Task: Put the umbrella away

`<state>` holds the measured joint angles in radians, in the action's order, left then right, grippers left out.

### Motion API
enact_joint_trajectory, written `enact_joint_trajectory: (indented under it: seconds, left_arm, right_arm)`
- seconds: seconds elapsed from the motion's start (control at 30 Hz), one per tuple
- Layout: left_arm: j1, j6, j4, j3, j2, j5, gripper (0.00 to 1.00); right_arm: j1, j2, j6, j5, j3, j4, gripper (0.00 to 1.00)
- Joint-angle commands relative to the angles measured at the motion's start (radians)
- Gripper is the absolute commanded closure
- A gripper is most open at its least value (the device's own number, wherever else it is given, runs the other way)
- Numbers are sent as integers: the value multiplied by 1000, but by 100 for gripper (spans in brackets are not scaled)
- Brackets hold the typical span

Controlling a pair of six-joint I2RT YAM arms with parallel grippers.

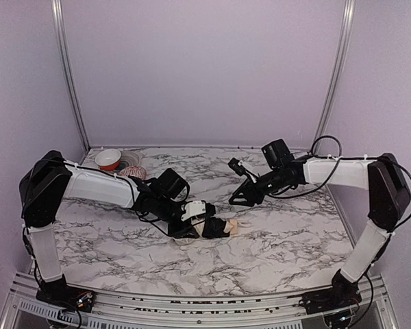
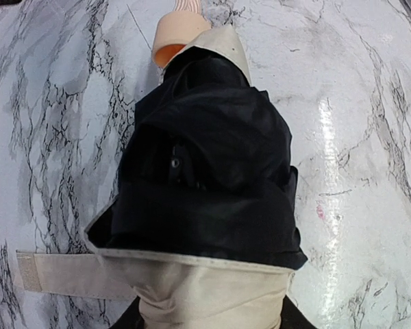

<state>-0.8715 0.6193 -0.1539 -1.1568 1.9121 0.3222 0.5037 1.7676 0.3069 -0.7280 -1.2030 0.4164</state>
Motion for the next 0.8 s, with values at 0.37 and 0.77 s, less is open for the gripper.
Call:
enact_joint_trajectory:
  seconds: [0.37, 0.77]
  left_arm:
    - [99, -312, -218, -23, 128, 170, 100]
    - [106, -348, -210, -14, 123, 209, 100]
  right_arm:
    - [155, -295, -252, 197, 464, -586, 59]
    - [198, -106, -206, 221, 411, -571, 66]
